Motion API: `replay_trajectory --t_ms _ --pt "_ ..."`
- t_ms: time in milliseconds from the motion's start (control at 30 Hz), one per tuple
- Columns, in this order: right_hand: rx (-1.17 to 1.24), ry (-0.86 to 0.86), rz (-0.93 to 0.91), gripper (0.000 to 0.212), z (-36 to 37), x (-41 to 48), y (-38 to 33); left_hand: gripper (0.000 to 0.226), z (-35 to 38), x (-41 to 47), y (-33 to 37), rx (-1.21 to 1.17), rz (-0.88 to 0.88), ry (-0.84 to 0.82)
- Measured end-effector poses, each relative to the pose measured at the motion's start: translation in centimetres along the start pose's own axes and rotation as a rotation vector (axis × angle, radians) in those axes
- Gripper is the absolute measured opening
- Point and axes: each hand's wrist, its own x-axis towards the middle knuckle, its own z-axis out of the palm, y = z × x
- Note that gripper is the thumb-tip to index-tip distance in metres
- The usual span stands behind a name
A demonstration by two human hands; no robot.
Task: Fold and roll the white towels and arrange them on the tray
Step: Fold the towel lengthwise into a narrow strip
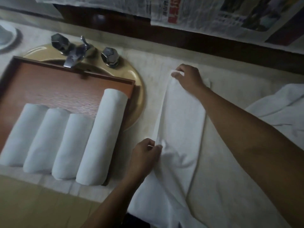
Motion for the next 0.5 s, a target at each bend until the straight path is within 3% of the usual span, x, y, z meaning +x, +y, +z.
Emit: replay_trajectory --t_ms 100,233,500 --pt "-0.032 -0.033 -0.029 0.028 -0.2 0.5 0.2 0.023 -0.2 0.1 -0.1 -0.059 -0.048 -0.079" --pt "-0.060 -0.002 -0.070 0.025 -0.4 0.5 0.6 0.022 -0.1 0.7 -1.2 0.272 0.032 0.102" --pt "-0.274 0.188 -0.028 0.027 -0.4 -1.1 1.6 0.019 0.2 0.7 -0.4 0.360 0.058 0.150"
